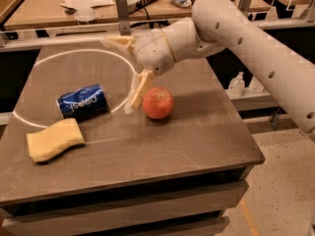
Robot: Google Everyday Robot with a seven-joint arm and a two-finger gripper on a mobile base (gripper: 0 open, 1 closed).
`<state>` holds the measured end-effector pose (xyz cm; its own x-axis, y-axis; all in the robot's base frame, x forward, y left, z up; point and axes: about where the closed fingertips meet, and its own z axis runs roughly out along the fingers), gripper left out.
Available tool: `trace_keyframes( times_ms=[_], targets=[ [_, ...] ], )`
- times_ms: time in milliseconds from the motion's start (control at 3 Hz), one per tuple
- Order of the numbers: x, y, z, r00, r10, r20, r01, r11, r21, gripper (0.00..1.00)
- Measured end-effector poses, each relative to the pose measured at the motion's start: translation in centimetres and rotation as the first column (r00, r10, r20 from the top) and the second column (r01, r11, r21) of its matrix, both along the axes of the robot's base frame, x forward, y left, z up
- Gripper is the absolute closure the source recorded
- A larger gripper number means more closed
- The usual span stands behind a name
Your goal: Move pepsi can near sponge
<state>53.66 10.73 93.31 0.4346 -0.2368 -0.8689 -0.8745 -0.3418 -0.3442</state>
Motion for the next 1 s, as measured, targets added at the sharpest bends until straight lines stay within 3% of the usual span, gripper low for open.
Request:
trace_keyframes(
  times_ms=[333,667,1000],
  targets=[
    [-3.5,-0.4,2.1,0.9938,-0.093,0.061,0.084,0.986,0.143,0.0],
    [-7.1,-0.7,3.8,0.961,-0.267,0.071,0.236,0.926,0.294,0.0],
    [-6.5,-2.0,2.9,0.9492,-0.31,0.053,0.283,0.915,0.286,0.0]
  ],
)
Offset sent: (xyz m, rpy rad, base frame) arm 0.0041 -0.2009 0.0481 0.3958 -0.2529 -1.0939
